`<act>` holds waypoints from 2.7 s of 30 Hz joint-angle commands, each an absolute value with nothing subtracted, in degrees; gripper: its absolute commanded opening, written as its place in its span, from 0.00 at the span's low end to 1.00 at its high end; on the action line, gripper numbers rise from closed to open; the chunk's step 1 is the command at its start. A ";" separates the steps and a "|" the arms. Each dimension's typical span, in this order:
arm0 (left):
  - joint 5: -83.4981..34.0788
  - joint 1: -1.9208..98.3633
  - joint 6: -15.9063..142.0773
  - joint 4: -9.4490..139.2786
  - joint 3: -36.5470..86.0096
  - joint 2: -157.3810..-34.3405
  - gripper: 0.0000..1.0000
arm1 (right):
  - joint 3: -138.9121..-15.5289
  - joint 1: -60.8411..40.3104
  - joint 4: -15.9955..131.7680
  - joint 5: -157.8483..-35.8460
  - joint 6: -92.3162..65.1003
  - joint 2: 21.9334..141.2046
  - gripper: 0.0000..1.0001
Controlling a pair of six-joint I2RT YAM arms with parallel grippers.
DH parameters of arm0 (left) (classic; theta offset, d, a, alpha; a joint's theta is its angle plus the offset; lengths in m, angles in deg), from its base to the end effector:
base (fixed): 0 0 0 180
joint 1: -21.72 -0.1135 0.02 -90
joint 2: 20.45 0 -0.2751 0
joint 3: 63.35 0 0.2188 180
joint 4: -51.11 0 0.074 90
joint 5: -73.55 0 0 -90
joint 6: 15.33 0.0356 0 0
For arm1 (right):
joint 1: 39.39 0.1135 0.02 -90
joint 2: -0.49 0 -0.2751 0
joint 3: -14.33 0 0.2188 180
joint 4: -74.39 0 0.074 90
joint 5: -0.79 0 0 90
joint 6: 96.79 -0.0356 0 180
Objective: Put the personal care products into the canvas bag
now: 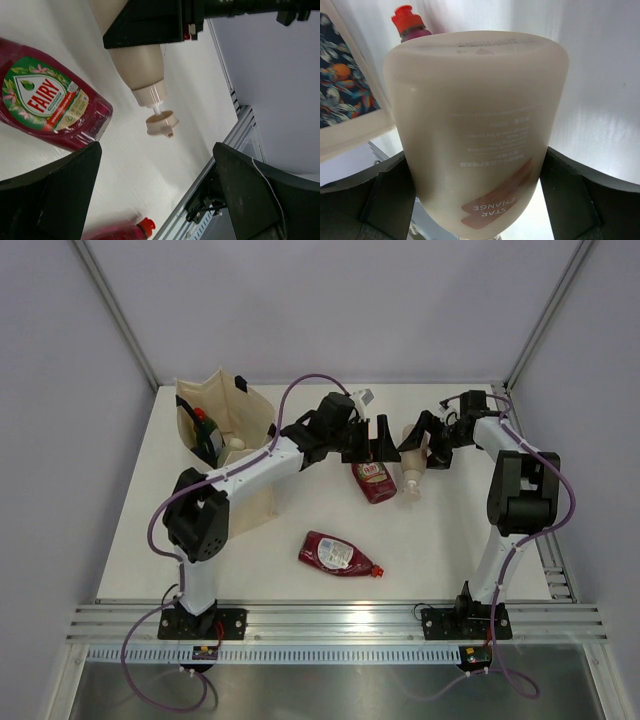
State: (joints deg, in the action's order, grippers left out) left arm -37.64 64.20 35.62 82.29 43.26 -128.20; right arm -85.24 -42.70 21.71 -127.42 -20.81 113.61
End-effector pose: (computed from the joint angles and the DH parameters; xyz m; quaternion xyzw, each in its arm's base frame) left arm 0.2961 -0.2885 0.3138 0.1144 0.8580 -0.4316 0.2539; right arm 0.3825 -0.0001 0.2219 0.0727 0.9243 0.3370 0.1639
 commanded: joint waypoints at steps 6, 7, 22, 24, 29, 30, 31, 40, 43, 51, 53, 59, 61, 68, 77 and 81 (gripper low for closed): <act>-31.13 64.70 36.26 86.42 55.47 -138.40 0.99 | -80.35 -40.62 36.06 -135.96 -38.86 101.30 0.00; -31.04 64.70 36.43 86.36 56.00 -138.93 0.99 | -80.08 -39.93 37.03 -136.40 -40.00 100.60 0.00; -29.46 64.70 39.95 78.18 48.72 -137.88 0.99 | -80.34 -32.10 40.90 -139.83 -46.86 99.28 0.00; -26.83 64.70 39.69 78.36 47.32 -137.35 0.94 | -80.69 -31.83 41.96 -140.27 -47.83 99.10 0.00; -19.89 64.70 40.56 76.78 42.30 -133.93 0.49 | -81.22 -31.31 41.34 -141.93 -48.54 98.92 0.00; -19.01 64.70 41.43 75.99 41.95 -133.49 0.30 | -80.95 -31.22 41.43 -142.55 -48.80 99.01 0.00; -18.74 64.70 41.96 75.46 41.60 -132.96 0.22 | -80.86 -31.13 41.52 -143.69 -49.68 99.10 0.00; -28.91 64.53 51.98 67.37 35.80 -124.97 0.00 | -80.59 -31.04 45.33 -153.97 -44.63 99.80 0.80; -34.36 64.17 52.96 64.65 32.99 -121.63 0.00 | -82.27 -31.13 44.16 -155.03 -39.25 99.37 0.99; -42.99 62.77 49.97 61.75 29.64 -117.93 0.00 | -83.15 -31.13 45.83 -154.86 -38.88 99.72 1.00; -44.30 62.42 49.79 62.09 29.82 -117.49 0.00 | -83.67 -31.22 44.78 -154.25 -37.56 99.19 1.00; -45.98 61.71 51.90 66.92 30.96 -116.43 0.00 | -87.10 -33.76 44.94 -154.25 -37.82 99.71 1.00; -46.50 61.62 53.30 68.67 31.31 -115.99 0.00 | -87.89 -34.47 45.30 -154.07 -38.43 100.07 1.00; -46.95 61.54 55.68 73.17 31.84 -115.20 0.00 | -89.04 -35.26 46.70 -152.49 -40.10 100.24 0.99; -48.62 61.01 54.19 72.64 31.31 -114.94 0.00 | -88.51 -35.61 49.34 -151.70 -43.27 100.24 1.00; -49.05 60.48 53.75 72.47 30.87 -114.06 0.00 | -89.12 -36.84 49.87 -151.96 -43.53 100.59 1.00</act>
